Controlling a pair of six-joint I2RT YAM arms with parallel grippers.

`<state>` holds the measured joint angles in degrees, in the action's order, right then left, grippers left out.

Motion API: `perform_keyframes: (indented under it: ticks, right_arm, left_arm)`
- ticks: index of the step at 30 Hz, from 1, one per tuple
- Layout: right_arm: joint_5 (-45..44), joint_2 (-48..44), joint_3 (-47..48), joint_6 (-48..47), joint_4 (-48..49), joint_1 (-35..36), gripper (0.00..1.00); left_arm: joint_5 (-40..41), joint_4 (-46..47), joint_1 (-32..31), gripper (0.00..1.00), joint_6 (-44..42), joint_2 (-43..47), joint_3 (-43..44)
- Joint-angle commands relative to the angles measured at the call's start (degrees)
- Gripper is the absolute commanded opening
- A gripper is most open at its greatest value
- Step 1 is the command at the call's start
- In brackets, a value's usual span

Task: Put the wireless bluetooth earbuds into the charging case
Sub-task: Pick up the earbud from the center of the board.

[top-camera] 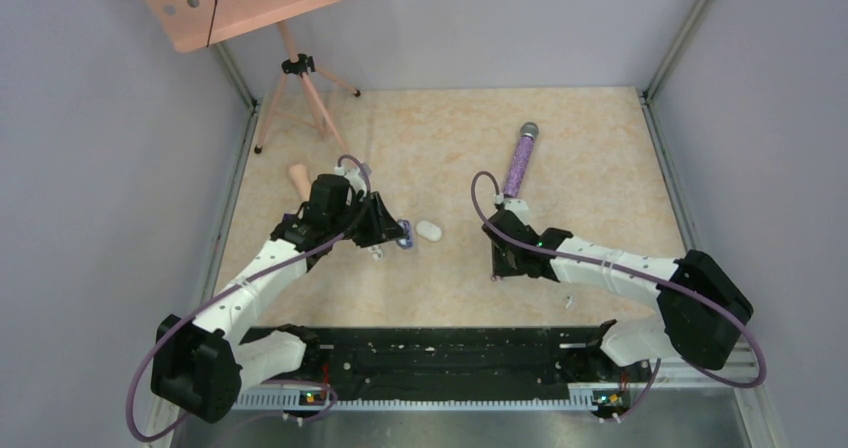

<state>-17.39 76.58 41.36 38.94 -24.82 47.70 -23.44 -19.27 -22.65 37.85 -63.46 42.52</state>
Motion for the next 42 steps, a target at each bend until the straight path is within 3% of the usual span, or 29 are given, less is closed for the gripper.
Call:
perform_keyframes:
  ticks: [1,12,26,34,42]
  right_arm:
    - [3.6,1.6,-0.5,-0.9,1.6,-0.3,0.25]
    - [2.5,4.7,-0.5,-1.0,1.7,-0.3,0.23]
    - [1.0,-2.3,0.1,-2.0,3.6,-0.2,0.04]
    - [2.9,-16.4,-4.8,-10.5,19.5,0.4,0.00]
    - [3.3,-24.4,-14.9,-25.3,47.0,8.6,0.00]
  left_arm:
    - [-1.3,3.1,-0.4,0.00,0.5,1.0,0.3]
    - [-1.2,3.3,-0.7,0.00,0.6,0.7,0.1]
    - [-2.1,3.9,-1.1,0.00,0.6,-0.3,0.1]
    - [-9.1,4.0,-2.4,0.00,-1.1,-2.8,3.1]
    - [-24.1,6.8,-2.5,0.00,0.4,-7.6,5.3]
